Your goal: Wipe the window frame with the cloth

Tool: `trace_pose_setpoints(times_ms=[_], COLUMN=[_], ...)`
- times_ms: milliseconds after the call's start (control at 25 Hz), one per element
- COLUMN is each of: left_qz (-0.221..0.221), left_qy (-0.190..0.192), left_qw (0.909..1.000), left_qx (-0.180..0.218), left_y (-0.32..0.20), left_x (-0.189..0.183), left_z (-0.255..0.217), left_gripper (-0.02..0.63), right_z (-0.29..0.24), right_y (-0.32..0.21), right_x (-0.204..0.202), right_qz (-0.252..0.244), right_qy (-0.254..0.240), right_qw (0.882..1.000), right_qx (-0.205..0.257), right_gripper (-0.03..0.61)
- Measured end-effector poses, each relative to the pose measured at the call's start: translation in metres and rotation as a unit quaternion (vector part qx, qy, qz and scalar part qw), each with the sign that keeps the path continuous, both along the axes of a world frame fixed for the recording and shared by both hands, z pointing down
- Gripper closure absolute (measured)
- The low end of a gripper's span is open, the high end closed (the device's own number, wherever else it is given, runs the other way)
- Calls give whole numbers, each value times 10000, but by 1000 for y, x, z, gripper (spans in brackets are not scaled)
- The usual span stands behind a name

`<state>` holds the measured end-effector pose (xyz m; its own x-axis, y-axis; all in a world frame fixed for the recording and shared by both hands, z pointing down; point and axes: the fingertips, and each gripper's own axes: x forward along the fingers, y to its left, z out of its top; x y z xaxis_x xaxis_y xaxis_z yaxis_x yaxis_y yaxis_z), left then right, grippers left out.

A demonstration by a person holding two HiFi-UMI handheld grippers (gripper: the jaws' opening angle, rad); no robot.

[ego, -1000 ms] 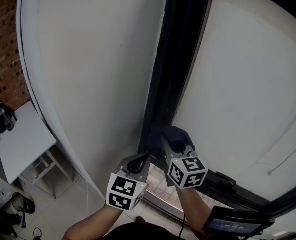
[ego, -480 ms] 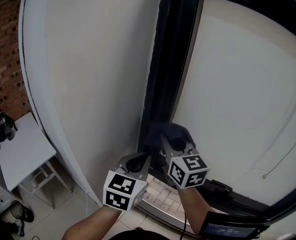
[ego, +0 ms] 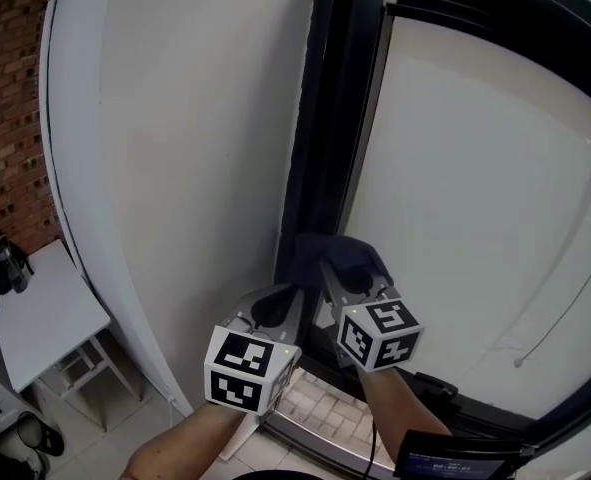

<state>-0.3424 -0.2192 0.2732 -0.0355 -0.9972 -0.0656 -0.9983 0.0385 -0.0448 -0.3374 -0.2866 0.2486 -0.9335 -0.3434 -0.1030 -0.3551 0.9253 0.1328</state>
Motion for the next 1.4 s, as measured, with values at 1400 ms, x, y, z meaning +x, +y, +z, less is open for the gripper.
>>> trace_pose_setpoints(times_ms=[1400], left_qz=[-126], left_qy=[-464], left_qw=[9917], left_qx=[1194], left_y=[-18], left_x=[-5], left_z=[-159], left_gripper=[620], right_z=[-182], right_y=[7], right_x=[-7], right_qz=[-117], right_qy=[-805], right_qw=[9883], right_qx=[1290], right_gripper=[511])
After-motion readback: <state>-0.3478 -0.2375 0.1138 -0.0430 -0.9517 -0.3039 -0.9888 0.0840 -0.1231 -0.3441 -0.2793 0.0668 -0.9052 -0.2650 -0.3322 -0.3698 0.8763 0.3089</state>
